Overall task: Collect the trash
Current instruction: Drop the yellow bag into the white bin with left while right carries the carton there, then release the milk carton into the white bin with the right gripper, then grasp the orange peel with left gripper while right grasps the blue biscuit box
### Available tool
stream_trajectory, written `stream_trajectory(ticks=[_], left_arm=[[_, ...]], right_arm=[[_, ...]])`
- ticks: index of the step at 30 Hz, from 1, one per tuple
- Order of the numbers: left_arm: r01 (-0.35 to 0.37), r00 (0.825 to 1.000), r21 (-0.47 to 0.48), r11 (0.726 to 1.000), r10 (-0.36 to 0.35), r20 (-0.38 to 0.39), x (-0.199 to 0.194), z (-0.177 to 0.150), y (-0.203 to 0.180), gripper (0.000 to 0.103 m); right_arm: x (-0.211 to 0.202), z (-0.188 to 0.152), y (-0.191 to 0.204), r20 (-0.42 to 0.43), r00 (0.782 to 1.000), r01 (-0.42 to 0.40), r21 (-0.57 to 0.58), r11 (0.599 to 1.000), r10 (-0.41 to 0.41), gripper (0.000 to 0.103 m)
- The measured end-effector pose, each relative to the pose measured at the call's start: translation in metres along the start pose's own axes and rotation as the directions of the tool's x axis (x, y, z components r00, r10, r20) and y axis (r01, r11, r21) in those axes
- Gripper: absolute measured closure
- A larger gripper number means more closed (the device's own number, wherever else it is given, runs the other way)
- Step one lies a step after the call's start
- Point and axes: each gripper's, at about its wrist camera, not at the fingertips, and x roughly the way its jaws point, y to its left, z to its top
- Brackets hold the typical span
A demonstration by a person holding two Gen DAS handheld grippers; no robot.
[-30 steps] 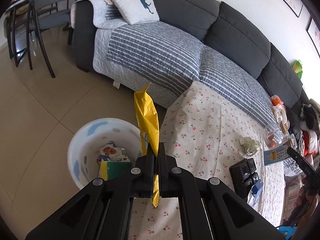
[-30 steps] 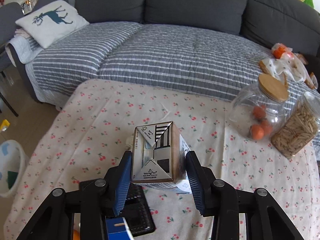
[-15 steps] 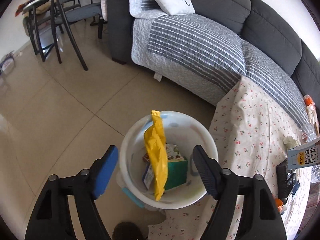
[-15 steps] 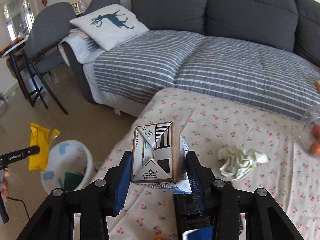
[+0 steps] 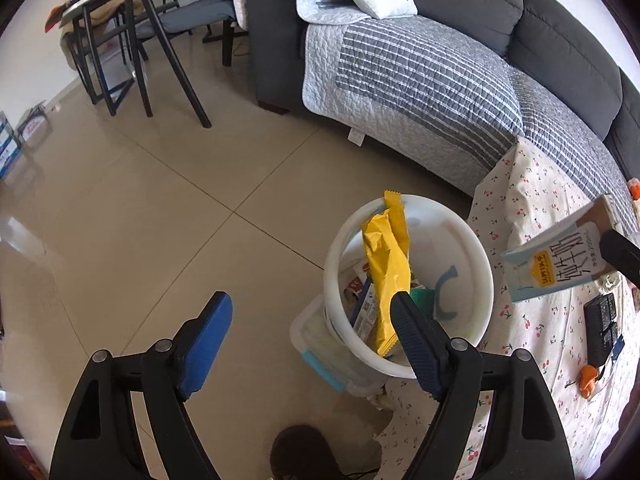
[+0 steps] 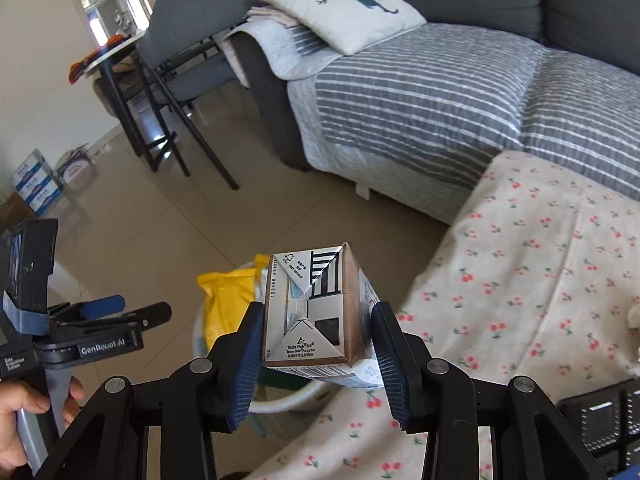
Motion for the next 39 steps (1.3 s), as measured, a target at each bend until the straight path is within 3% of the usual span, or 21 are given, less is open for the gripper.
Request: stream_trajectory(ticks=[4, 10, 13, 15, 28, 39], left_arm=[[0.001, 1.0, -0.002, 1.0, -0.001, -0.006, 0.003, -0.001, 0.007, 0.019], [0.008, 1.0, 0.005, 1.0, -0.008, -0.006, 0.003, -0.001, 0.007, 0.019], [0.01, 1.0, 0.022, 1.0, -0.01, -0.003, 0.002, -0.001, 0.001, 0.019], [0.01, 1.0, 0.034, 0.999, -0.01, -0.002, 0.001, -0.002, -0.003, 0.019], [0.028, 1.0, 0.111, 0.993, -0.03, 0.009, -0.01, -0.008, -0.043, 0.019], [0.08, 0.997, 0.224, 0.971, -0.081, -0.005, -0.021, -0.02, -0.113, 0.014]], right_arm=[[0.035, 0.005, 0.011, -0.029, 0.998, -0.063, 0.023, 0.998, 0.064, 0.056], [0.073, 0.006, 0.015, -0.059, 0.994, -0.086, 0.055, 0.995, 0.089, 0.054], [0.075, 0.004, 0.01, -0.06, 0.994, -0.083, 0.089, 0.993, 0.088, 0.039], [0.072, 0.002, 0.009, -0.06, 0.996, -0.063, 0.083, 0.995, 0.068, 0.036], [0.013, -0.009, -0.027, -0.048, 0.999, 0.026, 0.067, 0.997, -0.022, 0.029], [-0.065, -0.039, -0.089, -0.052, 0.98, 0.195, 0.087, 0.977, -0.191, 0.018]])
